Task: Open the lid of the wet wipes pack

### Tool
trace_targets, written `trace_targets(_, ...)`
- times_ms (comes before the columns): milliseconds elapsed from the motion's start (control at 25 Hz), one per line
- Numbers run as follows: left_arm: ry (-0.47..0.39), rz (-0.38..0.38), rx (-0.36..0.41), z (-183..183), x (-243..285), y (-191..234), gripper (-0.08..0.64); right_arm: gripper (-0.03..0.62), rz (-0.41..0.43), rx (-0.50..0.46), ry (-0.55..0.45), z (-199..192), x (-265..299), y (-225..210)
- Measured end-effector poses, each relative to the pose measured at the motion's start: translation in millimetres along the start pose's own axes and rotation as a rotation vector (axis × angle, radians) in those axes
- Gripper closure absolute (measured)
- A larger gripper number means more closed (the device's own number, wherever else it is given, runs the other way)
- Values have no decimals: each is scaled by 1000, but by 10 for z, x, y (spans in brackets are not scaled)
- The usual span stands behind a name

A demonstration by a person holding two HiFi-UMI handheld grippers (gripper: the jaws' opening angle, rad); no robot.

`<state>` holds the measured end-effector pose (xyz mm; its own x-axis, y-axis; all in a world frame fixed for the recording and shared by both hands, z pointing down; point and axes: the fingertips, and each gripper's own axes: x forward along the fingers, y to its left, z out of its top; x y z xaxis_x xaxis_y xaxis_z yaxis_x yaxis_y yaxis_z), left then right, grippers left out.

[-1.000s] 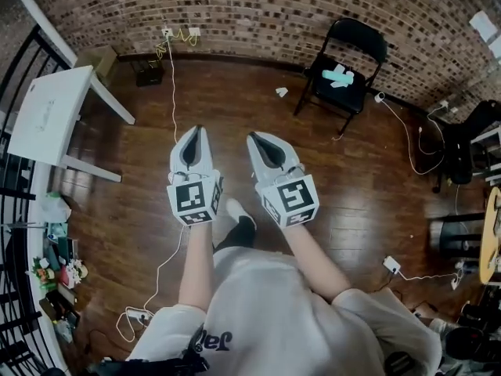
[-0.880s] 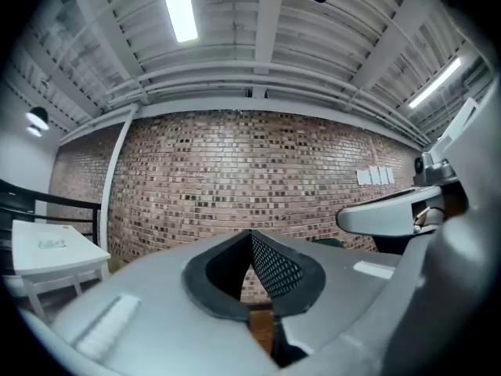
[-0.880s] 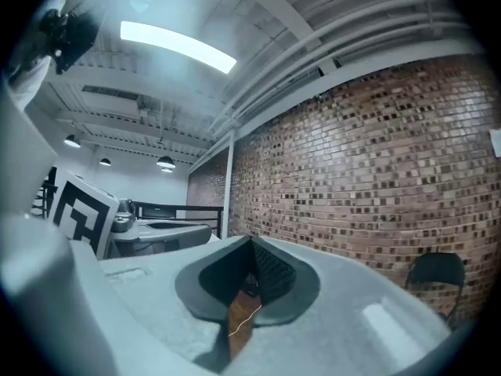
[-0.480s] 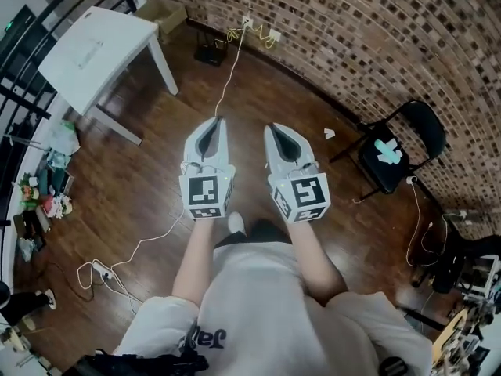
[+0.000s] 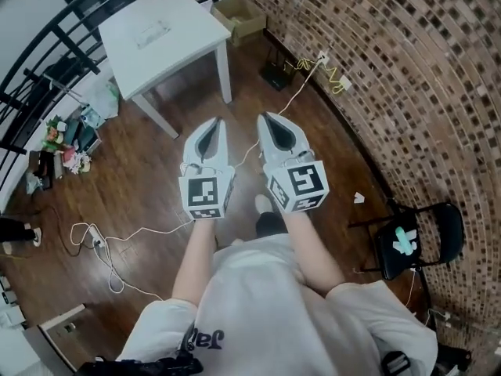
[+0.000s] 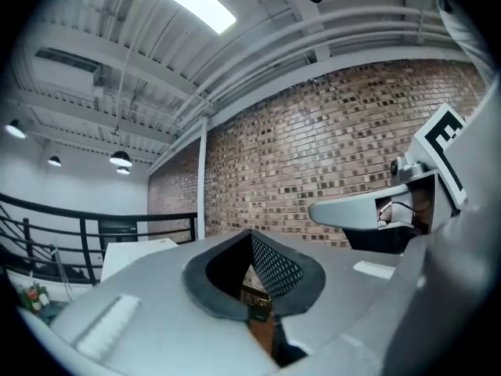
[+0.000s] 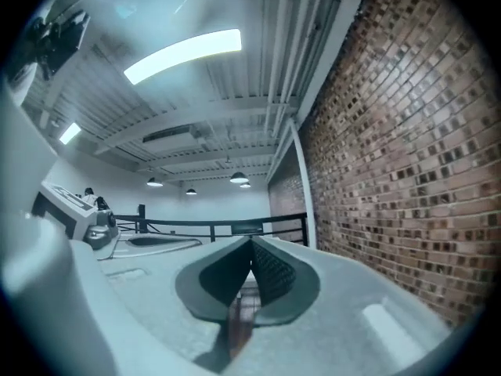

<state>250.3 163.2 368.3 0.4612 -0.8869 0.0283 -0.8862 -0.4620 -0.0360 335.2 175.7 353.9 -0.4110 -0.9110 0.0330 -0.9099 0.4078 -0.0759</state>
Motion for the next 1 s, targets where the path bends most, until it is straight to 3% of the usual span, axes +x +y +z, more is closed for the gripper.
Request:
trace_targets(200,-8,140,42,234,524,387,545,601,136,-15,-56,330,778,-295)
trace_targets(400,31,280,50,111,649,990,545,601,223,54,6,91,1441,-276)
trace_targets(560,65,374,21,-16,691,1563,545,601,307,62,68,-133,1929,16)
trace_targets(840,14,370,20,-60,1253,2649,545,601,340,8,57,-68,3155,506)
trace_targets(1000,-35,382,43,141,1368,3469,545,601,393,72,-12,284,3803,1046)
